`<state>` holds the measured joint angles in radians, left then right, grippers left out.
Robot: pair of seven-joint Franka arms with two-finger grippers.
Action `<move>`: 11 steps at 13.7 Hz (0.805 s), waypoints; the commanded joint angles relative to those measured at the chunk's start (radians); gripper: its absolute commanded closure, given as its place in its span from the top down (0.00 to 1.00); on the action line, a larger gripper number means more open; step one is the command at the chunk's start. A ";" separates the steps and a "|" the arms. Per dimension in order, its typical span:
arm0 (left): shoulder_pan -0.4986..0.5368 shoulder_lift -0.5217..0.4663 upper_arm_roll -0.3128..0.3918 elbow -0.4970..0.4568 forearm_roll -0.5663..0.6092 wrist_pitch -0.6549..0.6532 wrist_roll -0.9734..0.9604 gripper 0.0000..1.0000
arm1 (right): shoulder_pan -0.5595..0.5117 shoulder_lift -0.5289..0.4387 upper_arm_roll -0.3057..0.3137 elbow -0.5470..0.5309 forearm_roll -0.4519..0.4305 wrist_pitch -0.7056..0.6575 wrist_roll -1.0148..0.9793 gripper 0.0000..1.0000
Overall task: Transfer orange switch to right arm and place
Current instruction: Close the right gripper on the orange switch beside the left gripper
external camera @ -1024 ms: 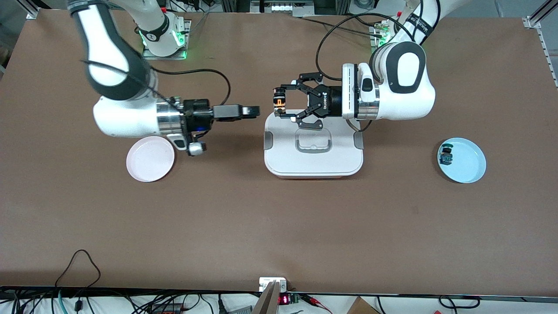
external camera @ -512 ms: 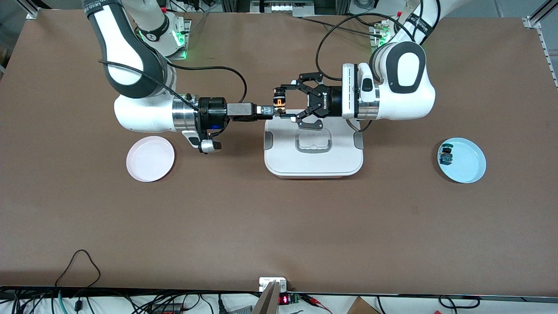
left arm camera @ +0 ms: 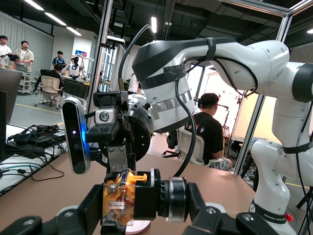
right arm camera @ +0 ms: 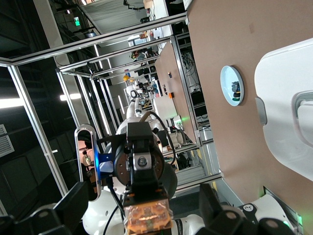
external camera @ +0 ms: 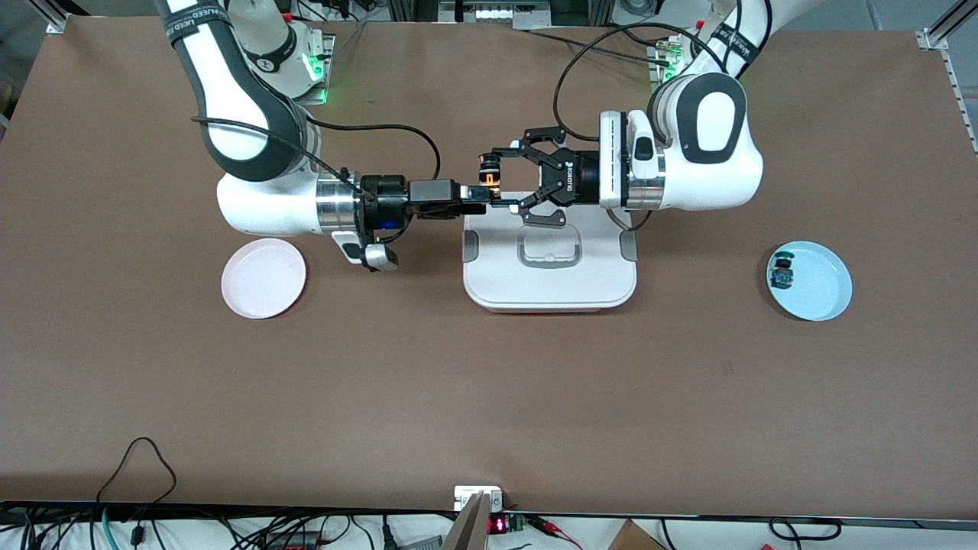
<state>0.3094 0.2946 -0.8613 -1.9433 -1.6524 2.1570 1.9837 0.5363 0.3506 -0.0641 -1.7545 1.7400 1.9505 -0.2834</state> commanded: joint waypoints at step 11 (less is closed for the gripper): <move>0.008 -0.018 -0.007 -0.010 -0.036 0.001 0.009 0.00 | 0.021 -0.007 -0.005 -0.003 0.019 -0.004 -0.146 0.03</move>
<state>0.3095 0.2945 -0.8613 -1.9425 -1.6532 2.1568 1.9849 0.5516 0.3504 -0.0652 -1.7545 1.7419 1.9503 -0.3814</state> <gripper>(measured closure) 0.269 0.590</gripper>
